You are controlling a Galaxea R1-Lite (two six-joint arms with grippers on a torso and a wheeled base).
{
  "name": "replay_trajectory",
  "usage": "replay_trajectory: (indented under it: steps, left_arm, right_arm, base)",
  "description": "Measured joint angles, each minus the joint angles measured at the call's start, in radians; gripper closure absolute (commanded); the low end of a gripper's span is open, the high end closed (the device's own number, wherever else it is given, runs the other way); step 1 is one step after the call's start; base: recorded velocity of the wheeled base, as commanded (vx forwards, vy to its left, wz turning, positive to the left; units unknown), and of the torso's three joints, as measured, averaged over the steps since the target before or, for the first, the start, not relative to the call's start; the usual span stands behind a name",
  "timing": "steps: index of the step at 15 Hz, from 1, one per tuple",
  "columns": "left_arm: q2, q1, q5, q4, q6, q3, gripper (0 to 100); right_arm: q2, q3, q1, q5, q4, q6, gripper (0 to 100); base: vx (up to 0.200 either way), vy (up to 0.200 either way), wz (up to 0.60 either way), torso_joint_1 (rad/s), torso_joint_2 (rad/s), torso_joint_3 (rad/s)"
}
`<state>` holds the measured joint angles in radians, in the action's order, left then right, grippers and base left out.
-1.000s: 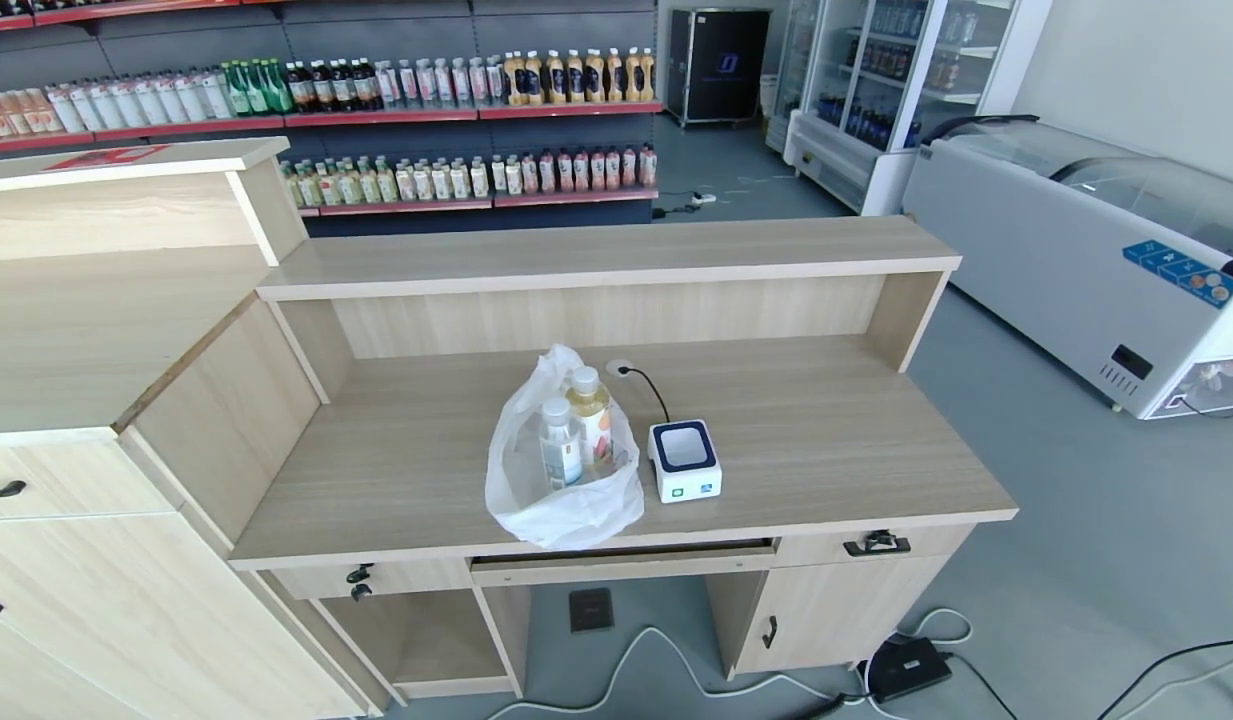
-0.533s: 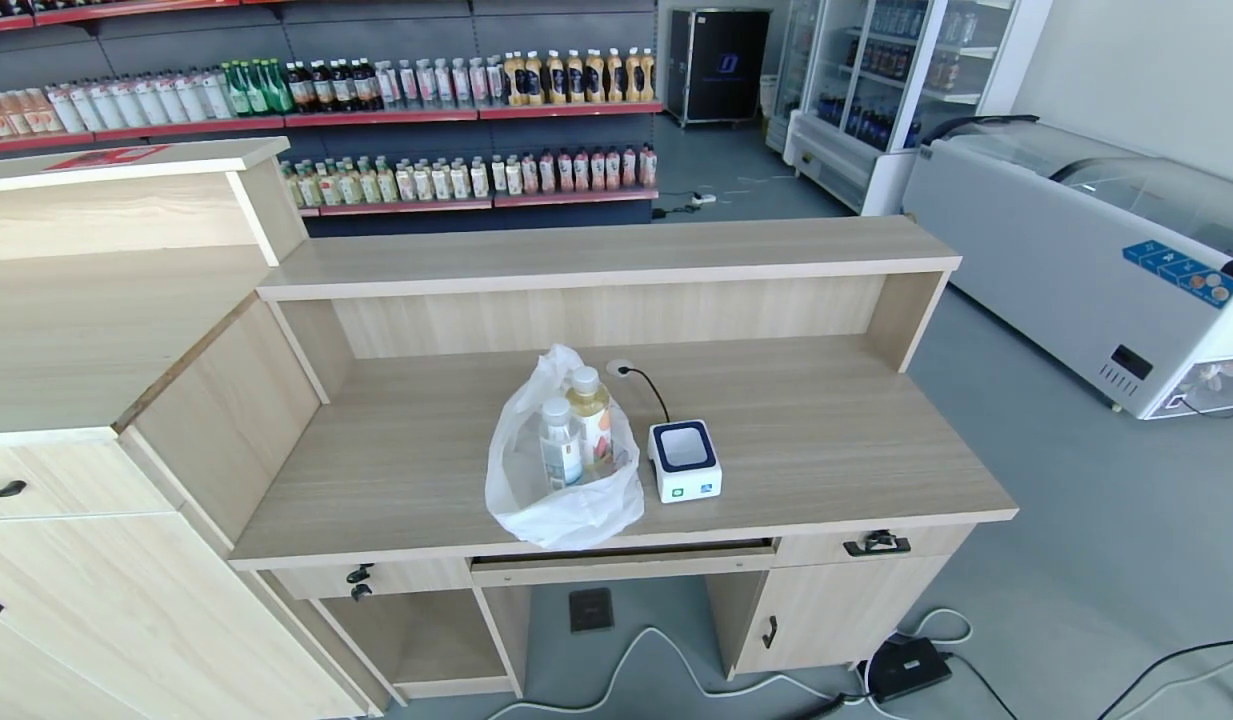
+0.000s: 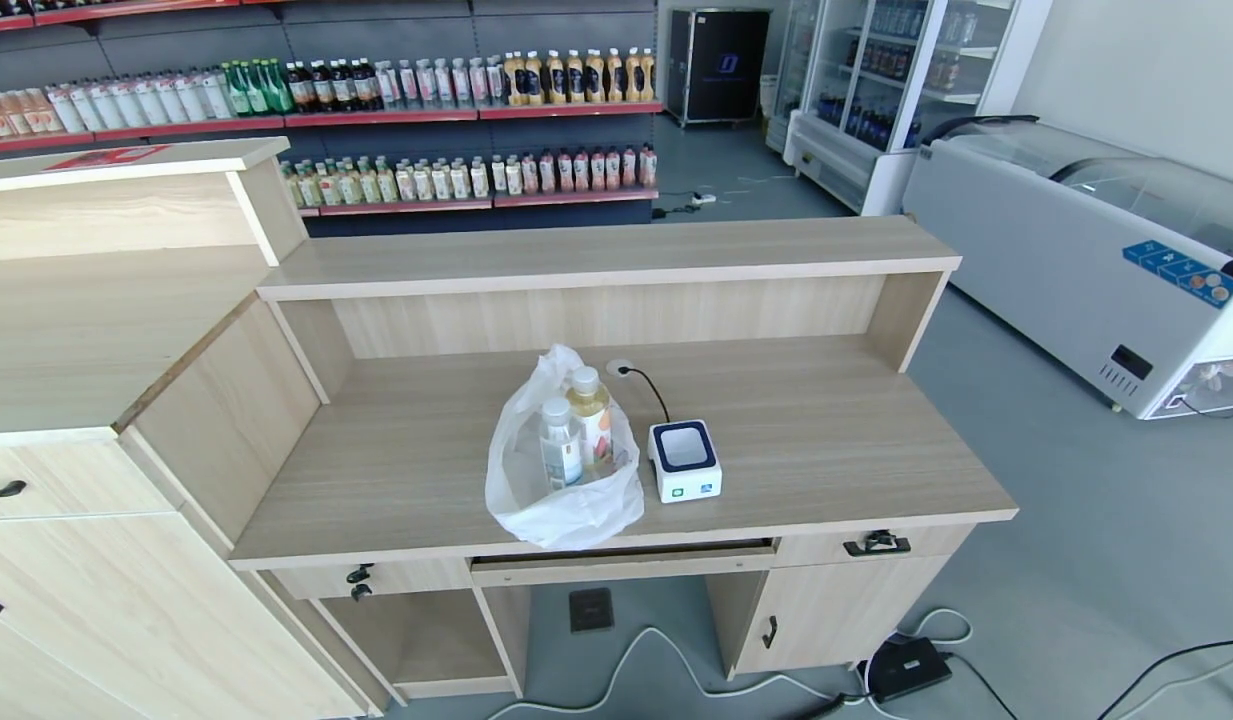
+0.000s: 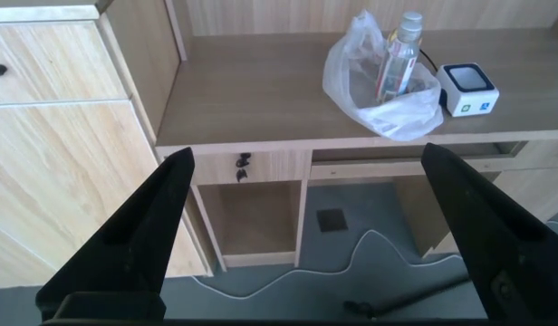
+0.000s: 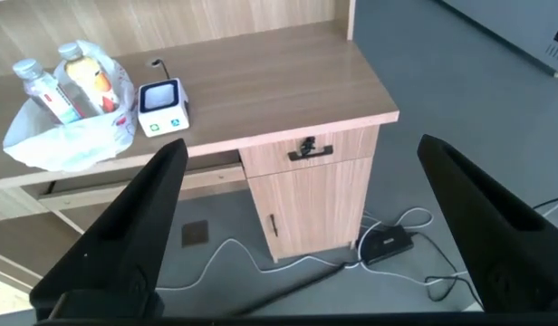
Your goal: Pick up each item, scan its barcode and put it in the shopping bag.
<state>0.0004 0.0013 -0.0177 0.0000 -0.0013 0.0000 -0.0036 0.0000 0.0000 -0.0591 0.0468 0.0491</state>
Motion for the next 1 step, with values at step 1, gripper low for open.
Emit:
replay_trajectory:
  steps: [1]
  left_arm:
    - [0.0,0.0,0.0,0.0,0.0,0.0,0]
  right_arm:
    - [0.0,0.0,0.0,0.0,0.0,0.0,0]
  base:
    - [0.0,0.0,0.0,0.0,0.0,0.0]
